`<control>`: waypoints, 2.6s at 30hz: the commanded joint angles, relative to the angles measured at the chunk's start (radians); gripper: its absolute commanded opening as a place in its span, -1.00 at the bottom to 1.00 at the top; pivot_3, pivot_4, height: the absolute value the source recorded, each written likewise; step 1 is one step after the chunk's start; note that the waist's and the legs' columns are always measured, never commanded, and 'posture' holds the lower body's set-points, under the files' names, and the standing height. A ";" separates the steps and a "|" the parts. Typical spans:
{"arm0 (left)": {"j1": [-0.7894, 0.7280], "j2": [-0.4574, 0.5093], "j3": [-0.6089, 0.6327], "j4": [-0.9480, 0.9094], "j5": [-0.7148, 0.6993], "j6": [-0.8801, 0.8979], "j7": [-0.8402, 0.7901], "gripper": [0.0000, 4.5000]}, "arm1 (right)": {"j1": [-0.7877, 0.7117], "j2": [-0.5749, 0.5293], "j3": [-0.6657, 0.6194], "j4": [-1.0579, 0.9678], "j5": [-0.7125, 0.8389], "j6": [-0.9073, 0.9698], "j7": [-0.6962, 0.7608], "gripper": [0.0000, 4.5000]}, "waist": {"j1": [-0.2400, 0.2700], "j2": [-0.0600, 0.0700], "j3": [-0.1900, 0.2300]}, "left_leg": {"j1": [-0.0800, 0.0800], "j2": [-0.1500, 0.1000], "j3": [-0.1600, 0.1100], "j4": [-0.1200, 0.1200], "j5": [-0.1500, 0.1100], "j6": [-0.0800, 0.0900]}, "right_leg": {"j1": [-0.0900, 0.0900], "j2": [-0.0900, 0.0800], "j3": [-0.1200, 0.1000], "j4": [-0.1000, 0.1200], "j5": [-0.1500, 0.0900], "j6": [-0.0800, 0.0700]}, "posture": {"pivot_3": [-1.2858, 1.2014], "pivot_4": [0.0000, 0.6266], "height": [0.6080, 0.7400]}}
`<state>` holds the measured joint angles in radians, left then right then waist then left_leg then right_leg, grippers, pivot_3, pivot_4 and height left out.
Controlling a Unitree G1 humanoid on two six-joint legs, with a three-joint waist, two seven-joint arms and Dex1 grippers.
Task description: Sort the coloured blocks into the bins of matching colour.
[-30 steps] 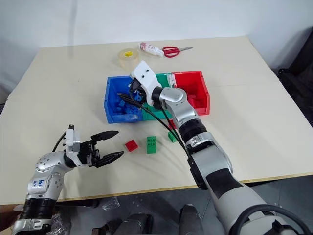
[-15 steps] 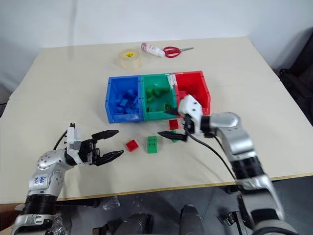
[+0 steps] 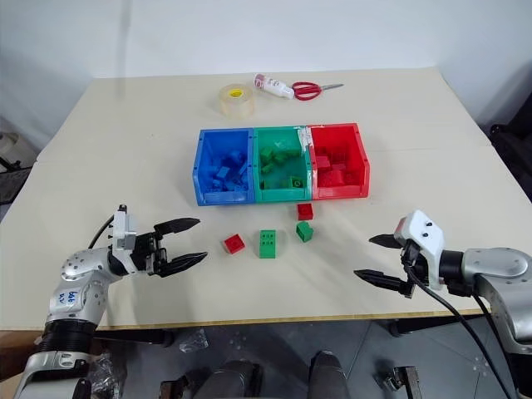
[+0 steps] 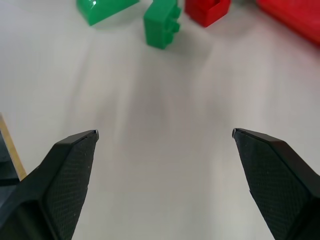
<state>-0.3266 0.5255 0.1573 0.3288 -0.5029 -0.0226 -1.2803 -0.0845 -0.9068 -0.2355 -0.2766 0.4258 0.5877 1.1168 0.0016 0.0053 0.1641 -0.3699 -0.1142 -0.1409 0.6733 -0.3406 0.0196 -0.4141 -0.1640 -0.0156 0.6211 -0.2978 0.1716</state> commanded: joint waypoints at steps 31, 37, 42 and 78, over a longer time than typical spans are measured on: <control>0.146 -0.004 0.024 -0.193 -0.030 0.030 0.038 1.00 | -0.418 0.297 0.265 0.131 -0.075 -0.020 -0.187 -0.58 | -0.004 0.000 0.000 | 0.000 0.000 -0.002 0.002 -0.001 0.000 | 0.000 0.001 0.000 0.001 0.000 0.000 | 0.03 -0.52 1.00; 0.123 -0.017 0.010 -0.172 -0.023 0.024 0.031 1.00 | -0.672 0.367 0.291 0.355 -0.131 -0.128 -0.221 -0.58 | -0.012 0.000 0.000 | 0.000 0.001 0.000 0.001 -0.001 -0.001 | -0.001 0.001 0.000 0.001 0.000 0.000 | 0.03 -0.52 1.00; 0.109 -0.029 0.001 -0.163 -0.018 0.012 0.028 1.00 | -0.923 0.480 0.343 0.780 -0.275 -0.367 -0.303 -0.42 | -0.030 0.000 0.000 | 0.000 0.001 -0.001 0.000 -0.002 -0.001 | -0.001 0.002 0.000 0.002 0.000 0.000 | 0.03 -0.52 1.00; -0.029 0.003 0.029 0.067 -0.031 -0.070 -0.124 1.00 | 0.085 0.004 -0.171 -0.105 0.059 0.025 -0.045 1.00 | 0.001 0.000 0.000 | 0.000 0.002 0.007 0.003 -0.003 0.001 | -0.002 0.001 -0.001 0.001 0.000 0.000 | 0.03 -0.52 1.00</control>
<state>-0.3441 0.5245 0.1651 0.4048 -0.5084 -0.0769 -1.3851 0.0003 -0.8907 -0.3669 -0.3383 0.4558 0.6075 1.0806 0.0026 0.0055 0.1641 -0.3699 -0.1119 -0.1340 0.6769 -0.3437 0.0207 -0.4158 -0.1633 -0.0163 0.6219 -0.2974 0.1721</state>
